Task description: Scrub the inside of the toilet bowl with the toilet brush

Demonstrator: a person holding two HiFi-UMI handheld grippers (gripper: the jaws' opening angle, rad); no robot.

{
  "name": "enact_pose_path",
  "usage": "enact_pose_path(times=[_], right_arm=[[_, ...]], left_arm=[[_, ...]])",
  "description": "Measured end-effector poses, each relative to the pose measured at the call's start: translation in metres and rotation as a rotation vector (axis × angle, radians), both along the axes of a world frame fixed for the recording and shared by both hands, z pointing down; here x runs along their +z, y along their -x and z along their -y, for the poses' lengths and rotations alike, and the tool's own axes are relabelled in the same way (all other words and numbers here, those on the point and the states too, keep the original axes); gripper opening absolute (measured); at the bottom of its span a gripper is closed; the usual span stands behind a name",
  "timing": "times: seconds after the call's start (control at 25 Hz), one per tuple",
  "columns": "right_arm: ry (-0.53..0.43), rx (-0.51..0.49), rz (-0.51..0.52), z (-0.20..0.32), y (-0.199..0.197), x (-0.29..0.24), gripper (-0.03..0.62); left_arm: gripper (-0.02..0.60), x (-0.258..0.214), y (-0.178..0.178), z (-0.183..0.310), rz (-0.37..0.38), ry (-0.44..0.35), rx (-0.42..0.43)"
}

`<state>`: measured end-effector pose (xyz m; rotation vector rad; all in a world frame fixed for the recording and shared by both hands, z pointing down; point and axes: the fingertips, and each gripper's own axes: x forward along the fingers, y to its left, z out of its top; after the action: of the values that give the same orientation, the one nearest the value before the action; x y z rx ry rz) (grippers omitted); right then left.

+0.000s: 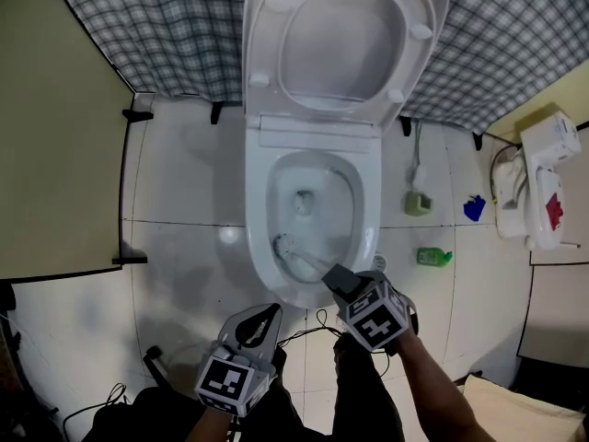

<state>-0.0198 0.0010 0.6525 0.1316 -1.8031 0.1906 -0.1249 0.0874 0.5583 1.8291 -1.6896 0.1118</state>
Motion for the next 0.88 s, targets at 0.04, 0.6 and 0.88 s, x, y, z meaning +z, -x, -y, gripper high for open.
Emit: enact_pose_path(times=[0.04,0.6,0.88], right_arm=[[0.000,0.015,0.016,0.003,0.006,0.002,0.199],[-0.213,0.223,0.342,0.098,0.105,-0.013,0.199],[-0.356,0.381,0.377,0.149,0.078,-0.030,0.199]], left_arm=[[0.006,0.000,0.000,0.000,0.000,0.002,0.001],[0.006,0.017,-0.001,0.015,-0.026,0.041,0.065],[0.006,0.015,-0.007,0.032,-0.027,0.034,0.086]])
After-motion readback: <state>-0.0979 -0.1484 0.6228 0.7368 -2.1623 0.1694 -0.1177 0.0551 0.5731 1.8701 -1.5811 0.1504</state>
